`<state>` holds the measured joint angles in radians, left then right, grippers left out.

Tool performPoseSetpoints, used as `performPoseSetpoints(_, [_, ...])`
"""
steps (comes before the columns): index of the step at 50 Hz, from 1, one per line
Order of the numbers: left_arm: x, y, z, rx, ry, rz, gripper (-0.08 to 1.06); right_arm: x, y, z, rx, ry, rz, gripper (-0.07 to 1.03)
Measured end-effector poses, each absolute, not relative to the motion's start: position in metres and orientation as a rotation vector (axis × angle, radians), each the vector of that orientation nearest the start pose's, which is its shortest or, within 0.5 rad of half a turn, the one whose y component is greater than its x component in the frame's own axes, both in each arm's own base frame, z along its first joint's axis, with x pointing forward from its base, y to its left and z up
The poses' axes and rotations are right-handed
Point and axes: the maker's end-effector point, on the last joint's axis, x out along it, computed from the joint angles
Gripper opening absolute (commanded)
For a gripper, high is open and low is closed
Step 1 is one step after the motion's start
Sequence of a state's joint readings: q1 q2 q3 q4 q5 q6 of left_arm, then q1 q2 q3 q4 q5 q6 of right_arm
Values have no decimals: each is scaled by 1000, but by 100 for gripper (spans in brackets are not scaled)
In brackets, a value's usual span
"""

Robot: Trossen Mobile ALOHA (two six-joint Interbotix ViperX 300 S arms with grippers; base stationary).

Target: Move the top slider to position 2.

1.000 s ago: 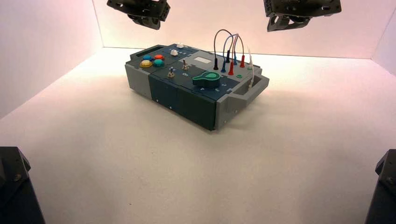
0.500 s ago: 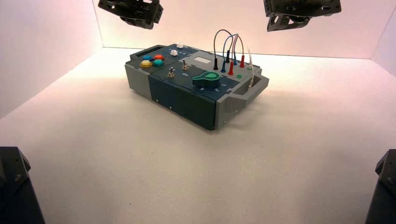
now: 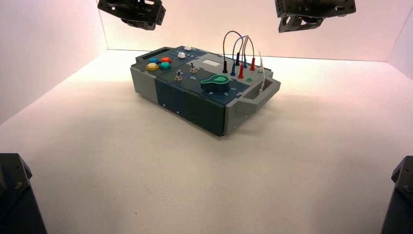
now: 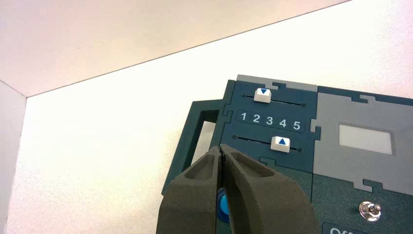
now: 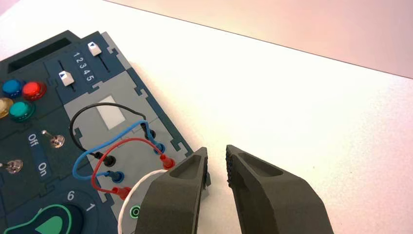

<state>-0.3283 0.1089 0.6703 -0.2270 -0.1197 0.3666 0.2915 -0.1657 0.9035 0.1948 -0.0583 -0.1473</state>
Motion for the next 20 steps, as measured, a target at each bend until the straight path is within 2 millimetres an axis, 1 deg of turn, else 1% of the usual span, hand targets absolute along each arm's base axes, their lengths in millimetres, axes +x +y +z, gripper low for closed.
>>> performPoseSetpoints(4, [423,-138,99,251,634,-334,-3,353,104,117,-60,687,253,23])
performPoseSetpoints(20, [423,-138,99,248,633,-333,-3,354,104,118,-59,686,253,23])
